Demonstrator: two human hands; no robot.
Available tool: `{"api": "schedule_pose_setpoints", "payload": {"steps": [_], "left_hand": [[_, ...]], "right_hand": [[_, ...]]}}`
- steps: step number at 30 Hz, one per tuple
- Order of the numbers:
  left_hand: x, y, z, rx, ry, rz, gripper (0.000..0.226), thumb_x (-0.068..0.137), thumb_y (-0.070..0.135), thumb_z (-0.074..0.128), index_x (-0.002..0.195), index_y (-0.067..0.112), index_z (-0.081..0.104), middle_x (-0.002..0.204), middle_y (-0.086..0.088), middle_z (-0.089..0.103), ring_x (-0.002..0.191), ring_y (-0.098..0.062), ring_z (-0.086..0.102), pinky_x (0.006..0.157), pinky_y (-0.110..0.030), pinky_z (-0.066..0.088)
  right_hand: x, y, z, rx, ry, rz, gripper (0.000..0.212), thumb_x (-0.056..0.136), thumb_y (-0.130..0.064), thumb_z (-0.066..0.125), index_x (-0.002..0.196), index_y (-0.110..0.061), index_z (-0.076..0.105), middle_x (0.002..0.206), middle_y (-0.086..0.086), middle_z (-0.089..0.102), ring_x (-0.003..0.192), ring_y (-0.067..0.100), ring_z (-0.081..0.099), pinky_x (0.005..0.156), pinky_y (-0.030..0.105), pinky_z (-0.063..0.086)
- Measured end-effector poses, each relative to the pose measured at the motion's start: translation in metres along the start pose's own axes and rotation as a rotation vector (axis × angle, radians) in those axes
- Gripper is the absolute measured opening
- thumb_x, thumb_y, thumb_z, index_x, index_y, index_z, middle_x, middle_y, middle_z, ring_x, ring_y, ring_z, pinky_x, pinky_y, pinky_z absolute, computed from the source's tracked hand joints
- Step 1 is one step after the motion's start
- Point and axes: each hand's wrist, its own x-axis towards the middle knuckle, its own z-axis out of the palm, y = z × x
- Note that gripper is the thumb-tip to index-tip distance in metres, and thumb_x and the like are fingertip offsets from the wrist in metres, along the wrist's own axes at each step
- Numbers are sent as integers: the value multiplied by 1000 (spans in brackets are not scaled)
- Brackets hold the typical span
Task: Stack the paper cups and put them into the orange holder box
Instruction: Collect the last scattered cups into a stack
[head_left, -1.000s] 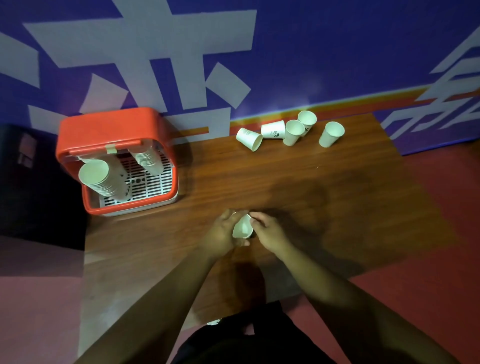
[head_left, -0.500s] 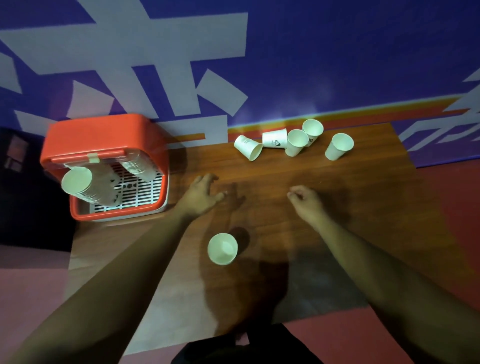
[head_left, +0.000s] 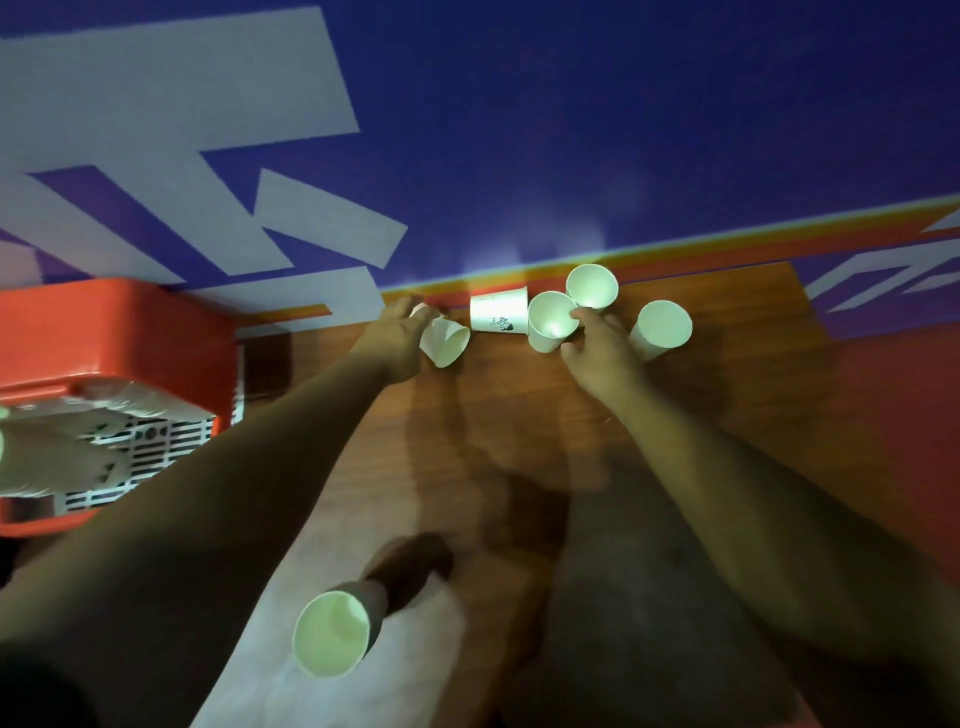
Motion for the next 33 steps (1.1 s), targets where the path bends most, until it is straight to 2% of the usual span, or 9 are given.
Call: {"api": "schedule_pose_setpoints", "payload": {"steps": [4,9,13,18,20,22,27,30,33], "left_hand": [[24,-2,13,191,-101,49,83,89,-2,60,159,26,25,168,-4,15,155,-27,11,124,-45,20],[28,-8,34,266,-43,60,74,89,31,71,153,35,34,146,-6,43,136,-28,36,114,-46,27],[20,-8,41,-2,20,-17,81,79,44,79,149,31,40,142,-9,45,136,-31,35,112,-47,26],[-10,-12,31,-473,149,-43,77,70,40,87,136,23,51,130,2,56,121,-17,51,103,-34,44],[-31,-13,24,-702,125,-18,70,76,23,88,134,24,49,123,12,57,108,-2,56,91,-19,51],[-54,-15,16,-822,90,-6,72,80,15,84,137,28,43,122,20,54,105,5,56,79,-8,48],[-111,-40,8,-918,139,-3,68,82,16,83,137,29,45,124,14,57,110,-2,58,83,-9,48],[-147,-59,9,-922,201,-28,64,81,17,84,129,36,46,122,17,55,109,4,57,84,-10,49],[-182,-75,16,-983,238,-69,63,82,14,82,131,27,46,121,14,55,107,4,57,83,-13,51]], "right_hand": [[13,10,13,-89,-21,-52,44,91,-16,58,134,-14,54,133,16,51,122,34,52,99,41,45],[14,21,25,-111,40,-80,27,90,-16,65,116,-8,67,120,14,60,109,32,59,90,40,49],[5,22,25,47,139,-88,17,88,-19,68,101,-9,71,101,11,66,93,27,62,79,35,48],[-31,11,20,360,217,-95,16,86,-20,73,94,-6,74,108,8,56,84,-6,59,78,2,41],[-45,7,23,397,211,-63,17,84,-21,75,92,-6,74,115,4,57,89,-15,56,81,5,46],[-60,-1,25,392,175,-70,16,83,-23,76,88,-8,73,122,1,59,95,-9,57,84,14,51],[-99,-44,33,467,41,-160,20,79,-28,73,76,-10,66,122,-5,62,107,9,62,82,34,55],[-132,-75,39,590,-110,-225,23,78,-29,74,95,-15,67,120,-4,62,112,10,61,86,36,57],[-174,-100,44,672,-314,-184,45,80,-18,78,120,-24,58,122,-9,62,115,6,59,89,24,54]]}}
